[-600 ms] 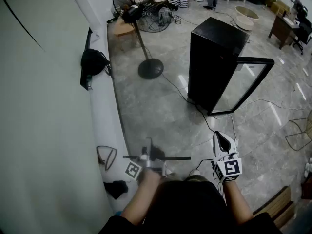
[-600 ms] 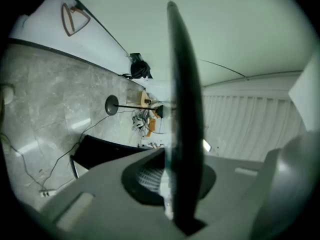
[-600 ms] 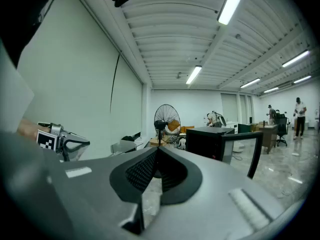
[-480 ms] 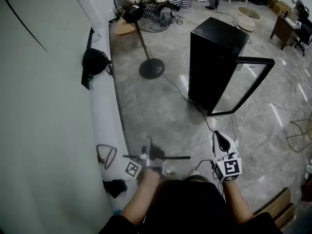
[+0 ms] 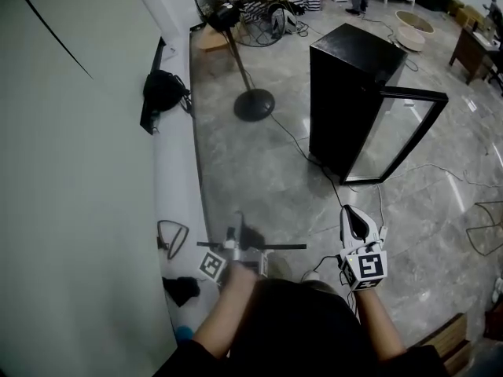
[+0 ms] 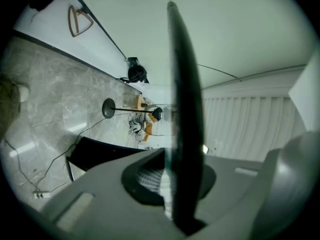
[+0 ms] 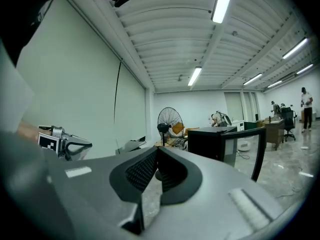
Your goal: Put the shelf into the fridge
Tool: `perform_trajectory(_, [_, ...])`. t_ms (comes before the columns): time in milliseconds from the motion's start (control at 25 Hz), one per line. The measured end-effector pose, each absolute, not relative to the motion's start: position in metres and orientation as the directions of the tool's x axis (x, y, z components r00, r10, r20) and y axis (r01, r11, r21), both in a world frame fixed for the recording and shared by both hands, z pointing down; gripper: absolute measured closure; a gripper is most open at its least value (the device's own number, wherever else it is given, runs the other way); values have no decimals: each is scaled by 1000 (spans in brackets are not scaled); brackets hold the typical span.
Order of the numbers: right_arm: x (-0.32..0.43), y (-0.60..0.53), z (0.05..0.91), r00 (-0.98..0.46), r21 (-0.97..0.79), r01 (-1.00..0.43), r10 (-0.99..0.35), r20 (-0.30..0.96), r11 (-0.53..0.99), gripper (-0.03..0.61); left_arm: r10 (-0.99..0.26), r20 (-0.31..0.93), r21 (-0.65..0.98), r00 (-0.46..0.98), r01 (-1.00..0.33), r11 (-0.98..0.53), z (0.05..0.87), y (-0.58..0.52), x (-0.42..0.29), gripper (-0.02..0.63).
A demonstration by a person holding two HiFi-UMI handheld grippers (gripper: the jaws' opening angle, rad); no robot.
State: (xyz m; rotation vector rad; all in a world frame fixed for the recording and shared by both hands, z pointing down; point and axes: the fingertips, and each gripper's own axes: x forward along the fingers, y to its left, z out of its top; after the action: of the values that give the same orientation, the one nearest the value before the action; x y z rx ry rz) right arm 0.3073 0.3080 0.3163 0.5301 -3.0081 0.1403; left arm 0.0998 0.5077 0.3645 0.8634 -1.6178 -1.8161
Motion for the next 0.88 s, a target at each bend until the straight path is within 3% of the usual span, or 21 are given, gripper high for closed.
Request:
perform_trajectory(480, [273,283,327,-935,-95,-346,-335,114,934,575,-778,-96,991,-621,10,-131,379,475,73,597])
perform_trajectory(880, [194,222,331,-903,-87,-424,-413,121,902,575,-810,-88,990,-579,38,-134,388,405,-17,597])
